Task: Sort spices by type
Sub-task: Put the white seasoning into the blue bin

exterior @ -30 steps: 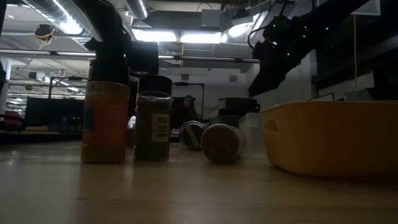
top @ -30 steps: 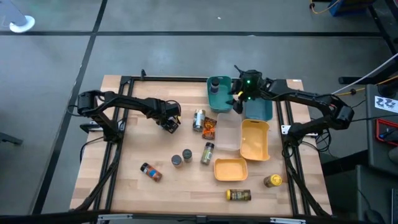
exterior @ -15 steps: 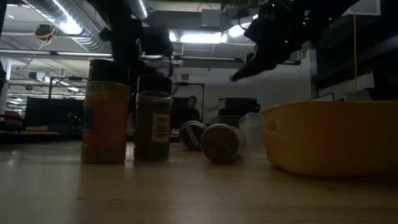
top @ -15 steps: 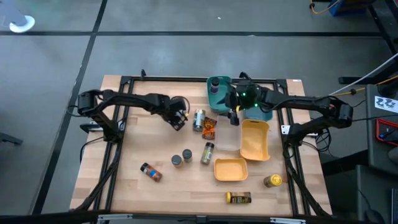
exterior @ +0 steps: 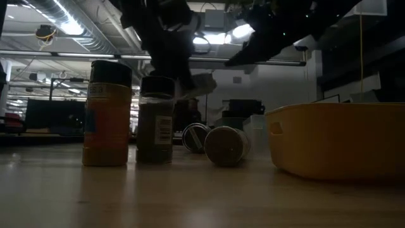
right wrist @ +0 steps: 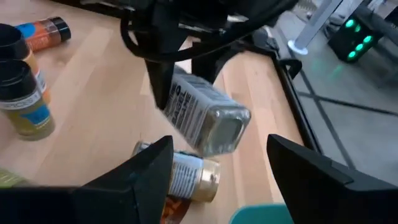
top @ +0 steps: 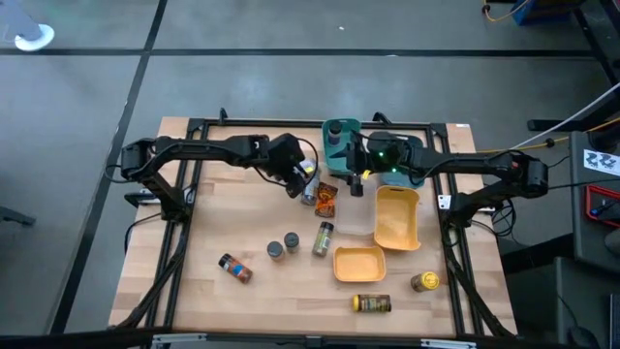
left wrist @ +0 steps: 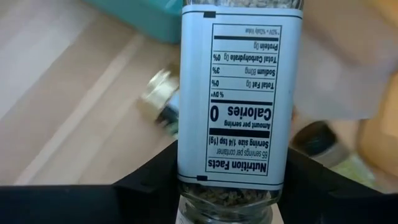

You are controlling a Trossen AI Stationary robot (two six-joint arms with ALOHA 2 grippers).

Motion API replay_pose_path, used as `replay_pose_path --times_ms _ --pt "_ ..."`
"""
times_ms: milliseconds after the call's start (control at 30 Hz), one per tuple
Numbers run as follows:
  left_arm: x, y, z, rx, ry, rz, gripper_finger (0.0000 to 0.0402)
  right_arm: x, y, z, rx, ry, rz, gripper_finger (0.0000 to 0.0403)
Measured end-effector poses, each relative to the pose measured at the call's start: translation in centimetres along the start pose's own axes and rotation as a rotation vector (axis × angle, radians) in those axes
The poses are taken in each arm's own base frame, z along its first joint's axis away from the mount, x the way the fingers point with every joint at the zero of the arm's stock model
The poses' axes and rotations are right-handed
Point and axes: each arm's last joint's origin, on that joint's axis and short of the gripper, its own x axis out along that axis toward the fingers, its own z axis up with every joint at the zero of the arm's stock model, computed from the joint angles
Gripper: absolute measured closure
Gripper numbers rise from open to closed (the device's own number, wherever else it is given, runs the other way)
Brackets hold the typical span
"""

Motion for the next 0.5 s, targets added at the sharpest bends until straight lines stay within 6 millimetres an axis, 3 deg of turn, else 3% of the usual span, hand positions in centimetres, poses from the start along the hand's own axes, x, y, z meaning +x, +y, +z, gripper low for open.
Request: replay_pose_path --times_ms 133,300,500 --pt "0.0 -0.3 0.4 -0.035 -0.025 -0.062 0.0217 0.1 0.7 0.4 -0.097 -0.019 0.025 0.0146" --pt "0.0 -0.5 0.5 -0.086 -0.018 -0.135 0.0211 0.2 2.8 0.9 -0.353 -0.026 0.083 0.0146" --pt "-0.1 -0.7 0.4 -0.171 0.010 -0.175 0.0215 0.3 5.0 1.8 -0.619 0.010 -0.009 0.0146"
